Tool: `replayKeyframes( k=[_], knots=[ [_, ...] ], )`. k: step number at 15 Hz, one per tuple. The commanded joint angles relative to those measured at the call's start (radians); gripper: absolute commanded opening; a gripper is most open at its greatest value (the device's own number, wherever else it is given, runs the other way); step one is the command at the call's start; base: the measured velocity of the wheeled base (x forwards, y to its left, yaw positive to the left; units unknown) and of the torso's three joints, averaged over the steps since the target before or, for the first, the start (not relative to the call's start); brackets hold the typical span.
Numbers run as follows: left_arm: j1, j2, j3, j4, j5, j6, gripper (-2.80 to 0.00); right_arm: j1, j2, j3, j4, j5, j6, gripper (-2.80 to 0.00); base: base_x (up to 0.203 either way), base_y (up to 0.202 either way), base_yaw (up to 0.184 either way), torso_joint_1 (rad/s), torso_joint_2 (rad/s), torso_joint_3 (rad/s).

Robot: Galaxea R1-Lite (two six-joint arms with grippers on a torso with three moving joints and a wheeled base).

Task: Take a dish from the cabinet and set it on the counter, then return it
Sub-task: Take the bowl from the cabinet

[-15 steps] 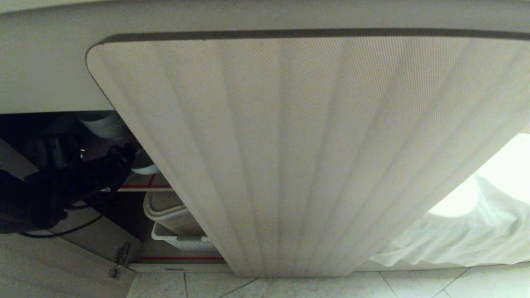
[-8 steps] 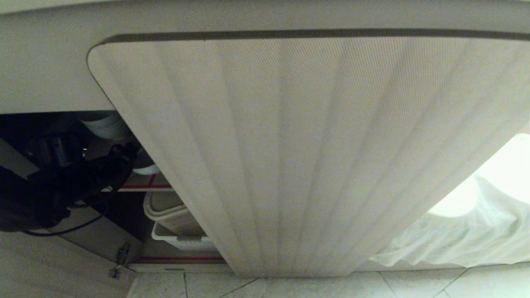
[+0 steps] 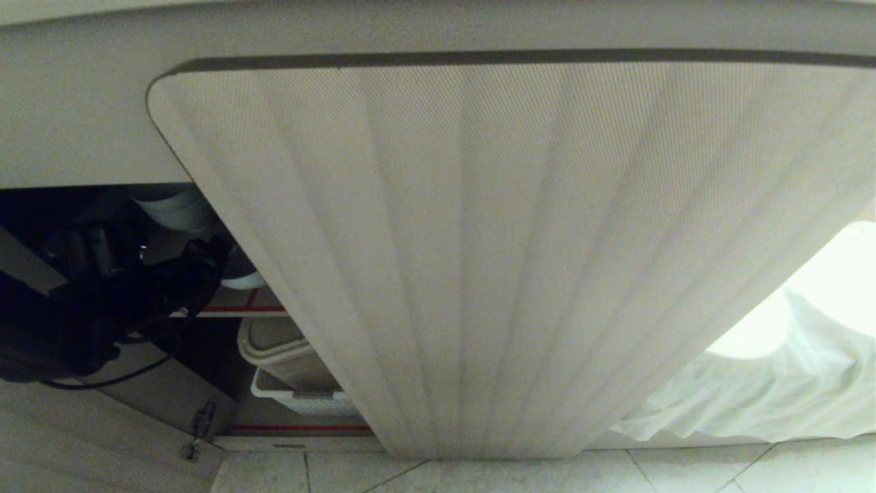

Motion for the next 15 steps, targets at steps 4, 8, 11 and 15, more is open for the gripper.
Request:
replayKeyframes(
  k=[4,8,11,15],
  knots=[
    [-0.003,0.015,0.012,0.002,-0.003,-0.004,0.0,0.0,0.0,0.0,-0.001,0.0,0.0,-2.8,0.0,0.0,0.0,0.0,0.0,0.0],
    [-0.007,0.021,0.029,0.007,-0.002,-0.004,0.0,0.0,0.0,0.0,-0.001,0.0,0.0,-2.8,0.0,0.0,0.0,0.0,0.0,0.0],
    [-0.009,0.035,0.027,0.001,-0.002,-0.004,0.0,0.002,0.0,0.0,0.0,0.0,0.0,-2.8,0.0,0.0,0.0,0.0,0.0,0.0],
    [-0.012,0.038,0.029,0.001,0.0,-0.004,0.0,0.002,0.0,0.0,0.0,0.0,0.0,-2.8,0.0,0.0,0.0,0.0,0.0,0.0]
  ],
)
